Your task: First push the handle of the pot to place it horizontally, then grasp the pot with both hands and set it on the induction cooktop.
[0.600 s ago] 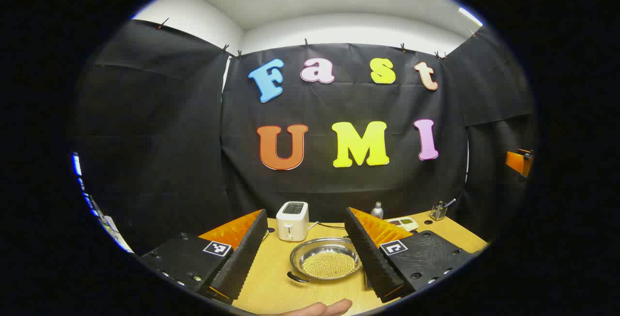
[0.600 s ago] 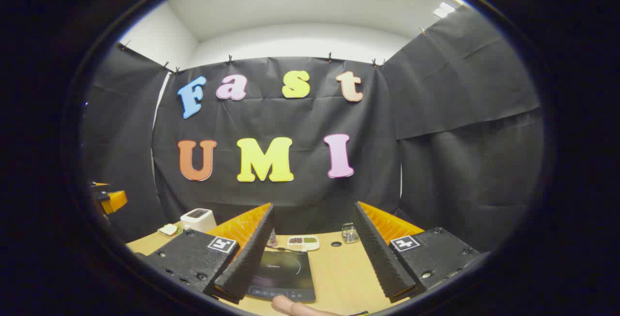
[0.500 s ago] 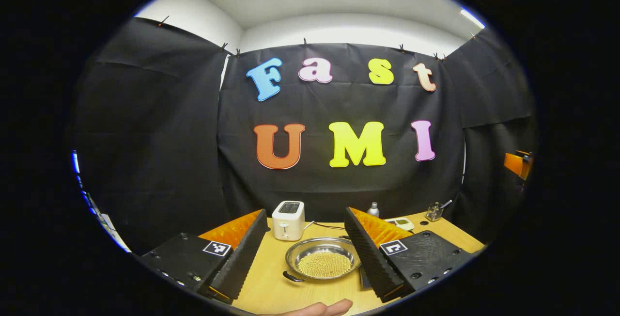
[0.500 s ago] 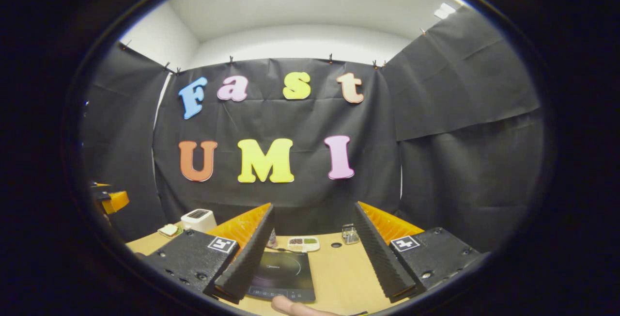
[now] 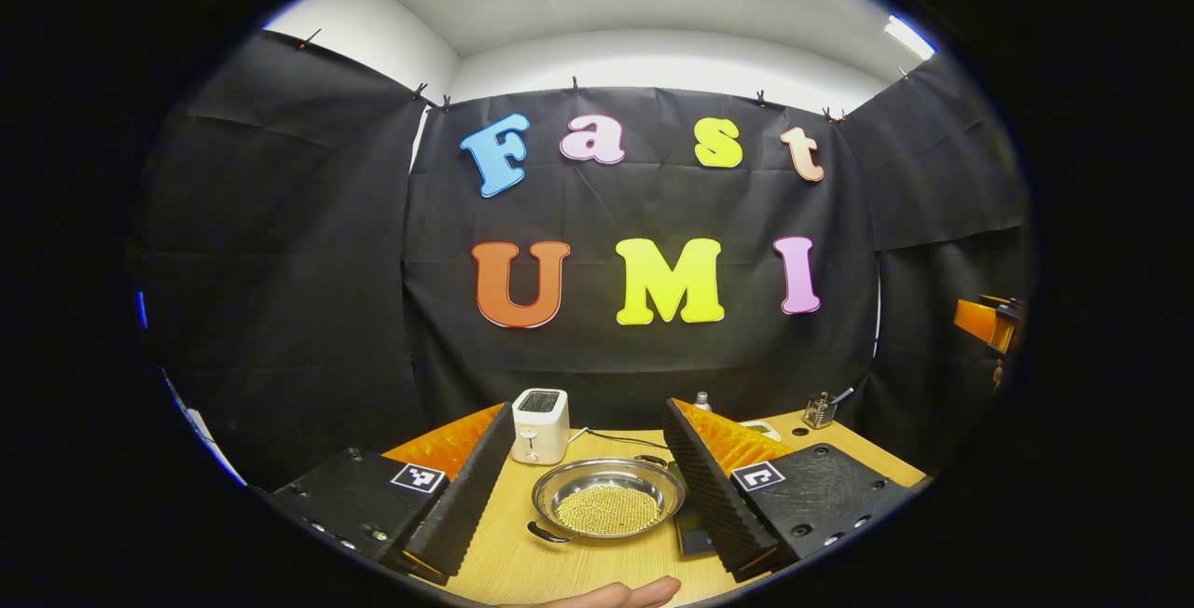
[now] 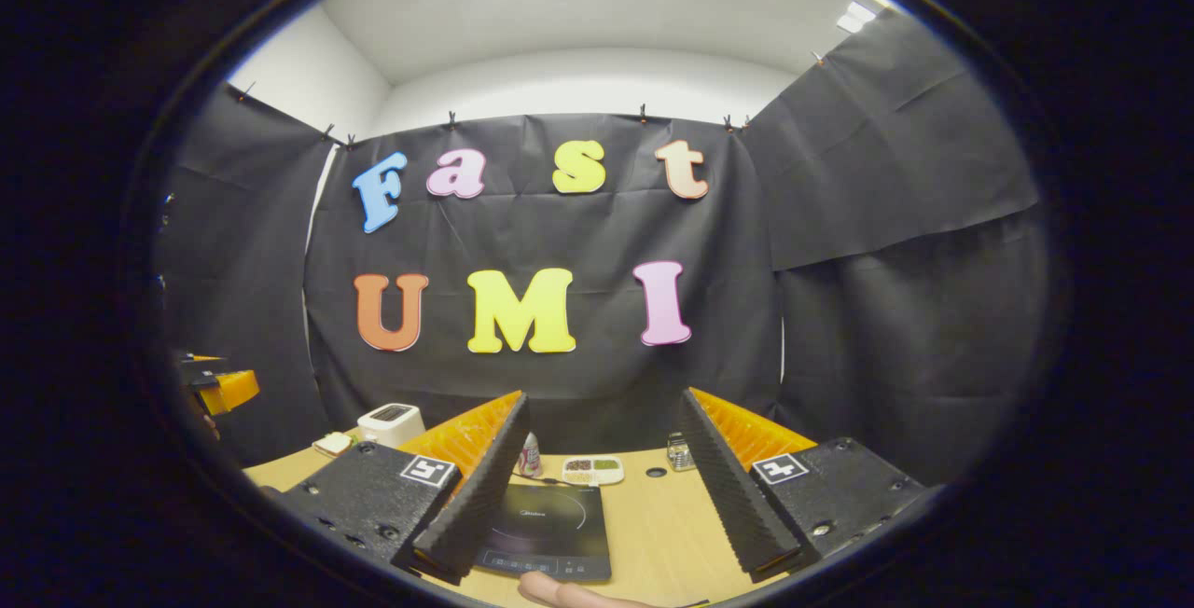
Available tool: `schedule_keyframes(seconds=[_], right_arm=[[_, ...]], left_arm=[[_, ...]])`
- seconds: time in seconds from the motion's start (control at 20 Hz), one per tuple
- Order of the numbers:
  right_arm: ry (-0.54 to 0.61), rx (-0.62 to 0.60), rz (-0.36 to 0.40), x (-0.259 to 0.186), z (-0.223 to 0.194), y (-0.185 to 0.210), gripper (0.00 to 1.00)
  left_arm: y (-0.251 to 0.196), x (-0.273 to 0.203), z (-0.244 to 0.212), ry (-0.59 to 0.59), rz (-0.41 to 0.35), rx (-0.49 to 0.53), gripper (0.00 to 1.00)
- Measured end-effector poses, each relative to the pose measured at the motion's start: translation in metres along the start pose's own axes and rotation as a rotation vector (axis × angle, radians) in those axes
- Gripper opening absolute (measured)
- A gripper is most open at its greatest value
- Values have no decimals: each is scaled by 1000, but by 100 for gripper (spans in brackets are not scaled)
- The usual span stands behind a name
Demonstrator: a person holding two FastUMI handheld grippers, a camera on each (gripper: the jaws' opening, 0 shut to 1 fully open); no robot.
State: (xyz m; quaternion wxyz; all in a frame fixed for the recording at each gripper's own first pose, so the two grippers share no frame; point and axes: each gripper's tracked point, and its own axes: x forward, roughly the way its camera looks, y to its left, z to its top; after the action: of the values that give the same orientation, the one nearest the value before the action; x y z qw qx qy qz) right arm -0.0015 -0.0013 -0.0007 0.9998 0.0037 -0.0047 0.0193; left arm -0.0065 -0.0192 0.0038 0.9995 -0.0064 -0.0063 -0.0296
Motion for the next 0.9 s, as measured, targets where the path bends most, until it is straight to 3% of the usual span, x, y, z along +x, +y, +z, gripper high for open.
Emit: schedule_keyframes(seconds=[0.15, 0.2, 0.25, 0.85, 0.9], right_arm=[[-10, -3, 1, -3, 2, -1, 96], [-15, -4, 2, -5, 4, 0, 100], [-22, -5, 3, -5, 5, -1, 96], [-17, -5, 10, -4, -1, 0, 96], [-15, -5, 11, -4, -2, 1, 96]], left_arm=[[-1, -1, -2, -2, -11, 3, 96], [-2, -1, -3, 0, -12, 5, 96], [-1, -1, -4, 1, -13, 2, 96], [5, 4, -16, 15, -23, -32, 96], [6, 6, -21, 25, -23, -33, 100]])
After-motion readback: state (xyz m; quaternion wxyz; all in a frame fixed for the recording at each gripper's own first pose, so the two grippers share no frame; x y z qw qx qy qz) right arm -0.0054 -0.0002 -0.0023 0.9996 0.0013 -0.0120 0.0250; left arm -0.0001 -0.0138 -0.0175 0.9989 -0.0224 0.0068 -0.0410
